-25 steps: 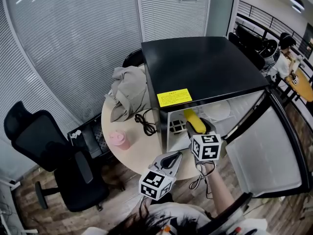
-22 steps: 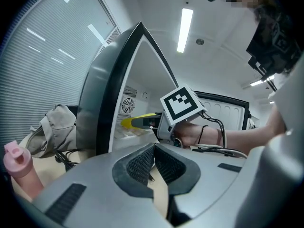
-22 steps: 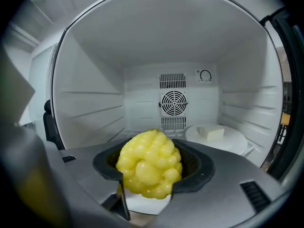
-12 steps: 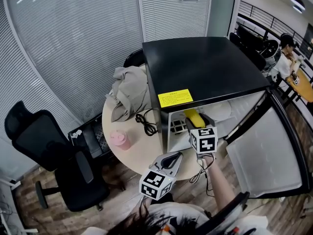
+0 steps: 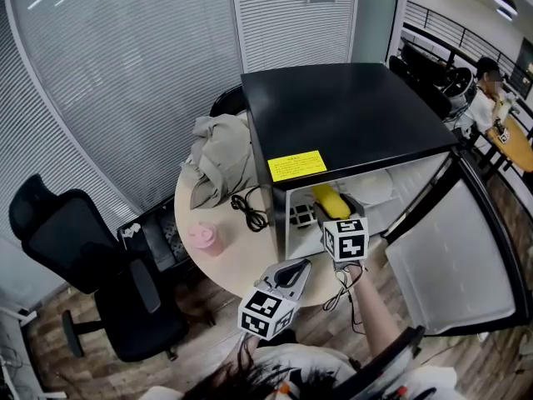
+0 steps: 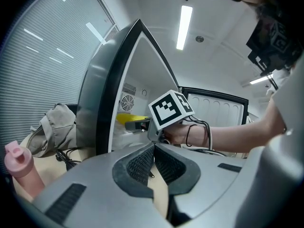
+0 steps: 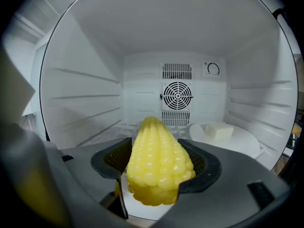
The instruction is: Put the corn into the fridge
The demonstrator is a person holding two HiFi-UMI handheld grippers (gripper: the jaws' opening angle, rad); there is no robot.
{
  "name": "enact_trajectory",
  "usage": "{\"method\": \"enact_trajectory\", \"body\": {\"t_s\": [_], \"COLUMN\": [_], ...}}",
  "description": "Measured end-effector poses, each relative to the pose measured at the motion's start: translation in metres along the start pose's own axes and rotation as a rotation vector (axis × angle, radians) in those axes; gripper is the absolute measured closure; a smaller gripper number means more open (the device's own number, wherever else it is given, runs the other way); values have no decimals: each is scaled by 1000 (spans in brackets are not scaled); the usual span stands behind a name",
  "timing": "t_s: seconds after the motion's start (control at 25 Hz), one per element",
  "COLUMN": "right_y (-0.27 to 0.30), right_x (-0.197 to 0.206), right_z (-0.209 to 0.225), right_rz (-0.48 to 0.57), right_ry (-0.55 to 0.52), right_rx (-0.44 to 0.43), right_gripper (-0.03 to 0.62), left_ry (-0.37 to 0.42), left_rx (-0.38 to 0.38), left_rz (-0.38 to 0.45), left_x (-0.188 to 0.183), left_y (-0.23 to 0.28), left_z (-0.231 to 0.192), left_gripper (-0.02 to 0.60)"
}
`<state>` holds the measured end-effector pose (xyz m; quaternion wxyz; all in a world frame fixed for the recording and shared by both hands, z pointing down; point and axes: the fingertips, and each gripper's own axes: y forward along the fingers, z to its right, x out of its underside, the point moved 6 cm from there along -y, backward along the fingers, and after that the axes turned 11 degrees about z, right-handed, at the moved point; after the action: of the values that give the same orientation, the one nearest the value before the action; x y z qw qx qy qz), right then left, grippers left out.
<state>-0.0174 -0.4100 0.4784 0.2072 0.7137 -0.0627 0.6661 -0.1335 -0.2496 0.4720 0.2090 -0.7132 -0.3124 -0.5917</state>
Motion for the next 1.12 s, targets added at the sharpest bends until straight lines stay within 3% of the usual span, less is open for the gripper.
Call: {"method": "enact_trajectory", "body": {"t_s": [0.56, 1.12], "right_y": [-68, -154], "right_x": [-29, 12], "right_z": [7, -3], "right_rz": [148, 106], "right_ry": [116, 218], "right_rx": [24, -14], "right_gripper": [304, 311], "left_ry": [-16, -34], "left_rx": [-44, -52], "left_rz": [-2, -5], "left_x": [7, 17], "left_y": [-10, -19], "left_z": [0, 43], "left_gripper": [569, 569]}}
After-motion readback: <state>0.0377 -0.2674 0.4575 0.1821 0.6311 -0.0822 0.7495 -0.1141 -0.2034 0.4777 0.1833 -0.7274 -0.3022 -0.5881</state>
